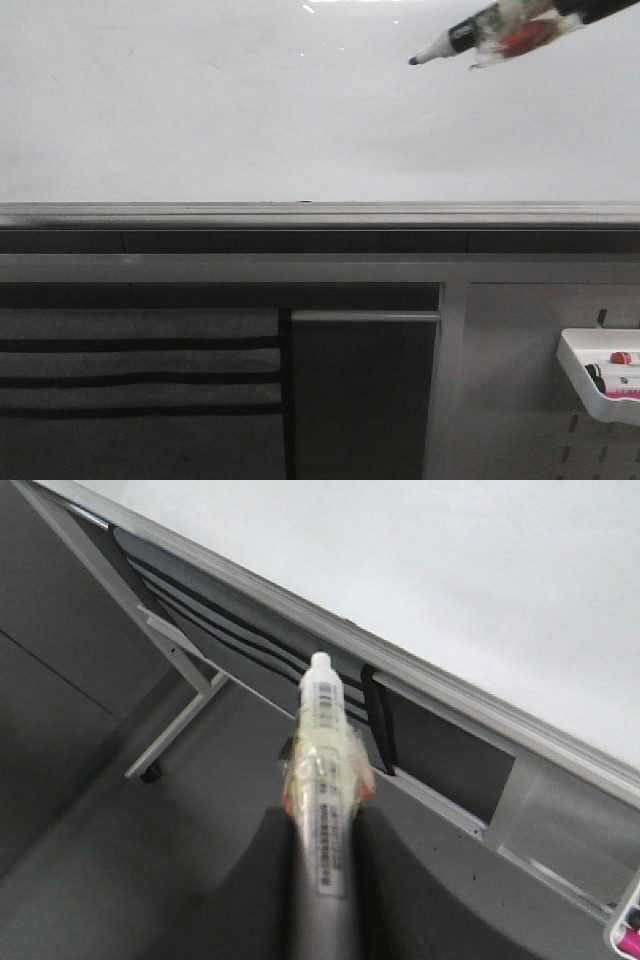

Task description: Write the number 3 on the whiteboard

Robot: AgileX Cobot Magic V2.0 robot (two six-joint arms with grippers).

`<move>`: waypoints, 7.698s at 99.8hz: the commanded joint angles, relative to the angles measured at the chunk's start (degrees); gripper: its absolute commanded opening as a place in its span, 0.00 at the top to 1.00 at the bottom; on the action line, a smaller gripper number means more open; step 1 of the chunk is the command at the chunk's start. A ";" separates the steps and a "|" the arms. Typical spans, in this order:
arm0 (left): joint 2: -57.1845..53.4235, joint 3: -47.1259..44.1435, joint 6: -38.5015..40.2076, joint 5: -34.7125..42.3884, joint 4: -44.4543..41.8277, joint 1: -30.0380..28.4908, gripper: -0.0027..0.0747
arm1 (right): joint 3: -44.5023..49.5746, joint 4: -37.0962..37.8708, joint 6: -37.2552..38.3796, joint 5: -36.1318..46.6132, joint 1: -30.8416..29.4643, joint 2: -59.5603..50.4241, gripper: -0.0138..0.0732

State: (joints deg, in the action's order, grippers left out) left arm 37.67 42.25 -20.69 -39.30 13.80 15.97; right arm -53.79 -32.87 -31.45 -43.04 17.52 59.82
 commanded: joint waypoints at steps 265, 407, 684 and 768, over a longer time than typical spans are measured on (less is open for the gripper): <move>0.05 1.40 0.56 3.85 1.31 -0.12 0.43 | -18.46 4.04 3.58 12.49 7.37 28.02 0.90; 4.54 3.80 -20.53 0.87 14.70 5.97 0.43 | 7.79 12.00 -20.69 14.68 15.12 -12.93 0.90; 44.90 8.97 -16.75 29.05 29.74 -4.42 0.98 | 7.86 11.68 -11.79 13.67 7.09 -13.60 0.50; 27.25 9.73 -16.75 9.55 10.13 -4.76 0.51 | 7.86 12.77 -1.84 5.99 -2.07 -19.49 0.50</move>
State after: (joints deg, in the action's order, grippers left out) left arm 71.52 49.77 -38.07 -27.03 25.66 11.37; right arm -44.20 -20.33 -35.07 -37.24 18.49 41.36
